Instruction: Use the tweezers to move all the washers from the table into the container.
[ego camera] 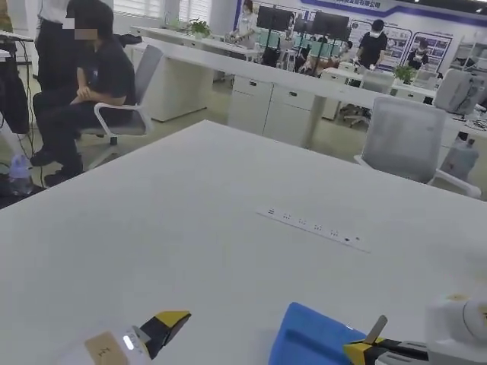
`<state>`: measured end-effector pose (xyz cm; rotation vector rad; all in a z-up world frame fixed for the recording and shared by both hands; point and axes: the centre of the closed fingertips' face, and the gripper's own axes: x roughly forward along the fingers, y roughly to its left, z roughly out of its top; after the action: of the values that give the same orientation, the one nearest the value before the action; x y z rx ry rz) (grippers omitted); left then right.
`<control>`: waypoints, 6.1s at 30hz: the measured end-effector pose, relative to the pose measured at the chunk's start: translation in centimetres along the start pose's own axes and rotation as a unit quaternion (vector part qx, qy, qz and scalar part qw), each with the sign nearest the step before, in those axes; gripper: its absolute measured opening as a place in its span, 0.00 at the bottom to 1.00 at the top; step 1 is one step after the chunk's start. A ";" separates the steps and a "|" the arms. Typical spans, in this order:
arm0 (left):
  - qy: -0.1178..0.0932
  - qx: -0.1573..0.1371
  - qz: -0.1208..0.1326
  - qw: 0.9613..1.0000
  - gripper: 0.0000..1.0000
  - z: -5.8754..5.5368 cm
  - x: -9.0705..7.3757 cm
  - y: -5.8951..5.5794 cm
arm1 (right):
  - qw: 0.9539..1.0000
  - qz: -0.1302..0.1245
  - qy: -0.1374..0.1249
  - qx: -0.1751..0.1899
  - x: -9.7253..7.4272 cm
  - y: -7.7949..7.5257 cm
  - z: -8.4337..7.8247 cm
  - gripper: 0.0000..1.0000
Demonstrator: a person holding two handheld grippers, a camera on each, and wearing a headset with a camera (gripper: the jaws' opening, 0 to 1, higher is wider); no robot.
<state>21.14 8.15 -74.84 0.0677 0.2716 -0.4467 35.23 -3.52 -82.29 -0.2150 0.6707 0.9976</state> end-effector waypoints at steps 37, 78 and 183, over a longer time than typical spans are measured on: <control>0.007 0.003 -0.005 1.000 0.81 -0.2 0.1 -0.2 | 1.000 -0.004 -0.021 -0.006 -1.1 0.2 0.5 0.04; 0.013 0.012 -0.008 1.000 0.79 -0.5 0.1 -0.4 | 0.997 0.024 -0.070 -0.033 -5.3 5.7 3.1 0.04; 0.031 0.023 -0.010 0.999 0.76 -1.1 0.2 -0.4 | 0.994 0.107 0.008 0.011 -1.1 12.7 -4.9 0.04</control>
<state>20.84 7.85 -75.99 0.1239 0.3241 -0.4719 22.26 0.33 -83.77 -0.1343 0.7286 1.1936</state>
